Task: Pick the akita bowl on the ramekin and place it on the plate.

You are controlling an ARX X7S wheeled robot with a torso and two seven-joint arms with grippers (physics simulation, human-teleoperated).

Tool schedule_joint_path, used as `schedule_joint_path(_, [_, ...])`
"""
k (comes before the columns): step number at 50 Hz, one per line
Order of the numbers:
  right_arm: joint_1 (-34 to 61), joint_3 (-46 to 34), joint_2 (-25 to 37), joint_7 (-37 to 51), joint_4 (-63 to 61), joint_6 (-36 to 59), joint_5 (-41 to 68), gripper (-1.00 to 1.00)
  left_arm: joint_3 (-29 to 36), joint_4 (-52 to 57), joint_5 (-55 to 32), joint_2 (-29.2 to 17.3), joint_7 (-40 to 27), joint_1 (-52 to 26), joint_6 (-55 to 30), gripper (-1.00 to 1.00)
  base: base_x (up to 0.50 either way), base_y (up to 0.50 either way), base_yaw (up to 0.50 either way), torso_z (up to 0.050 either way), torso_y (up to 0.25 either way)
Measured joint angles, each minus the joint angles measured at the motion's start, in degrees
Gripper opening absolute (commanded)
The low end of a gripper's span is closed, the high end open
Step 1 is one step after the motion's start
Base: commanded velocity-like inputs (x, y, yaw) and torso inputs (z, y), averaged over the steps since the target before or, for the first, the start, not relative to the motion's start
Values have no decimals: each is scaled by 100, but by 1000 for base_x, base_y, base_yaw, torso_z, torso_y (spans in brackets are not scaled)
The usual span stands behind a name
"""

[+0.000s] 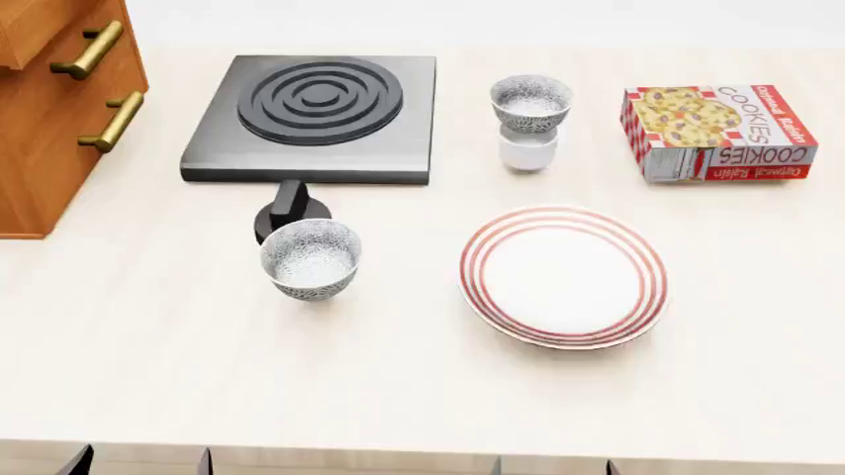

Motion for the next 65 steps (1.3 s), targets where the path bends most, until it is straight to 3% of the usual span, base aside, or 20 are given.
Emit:
schedule_joint_path(14, [-108,-185,200,285,-302,-87,-54,100,153,245,-230,-202,-99,47,-54,100,0,0,0,0,0])
schedule_joint_path(45, [-682,-262,612,750,-3961,1394,109,100,147,3661,-535,-762,-506,628,-1470,100,0,0,0,0,0])
schedule_joint_path(57, [-694,-302,711,878,-4587,1752,154,100,83,4278,-673,-877,-613,715,-1714,100,8,0,0,0,0])
schedule_joint_path(65, [-701,-306,765,935,-4748,1816,223,100,83,4424,-726,-930,-665,733,-1772,100,426,0,0,0,0])
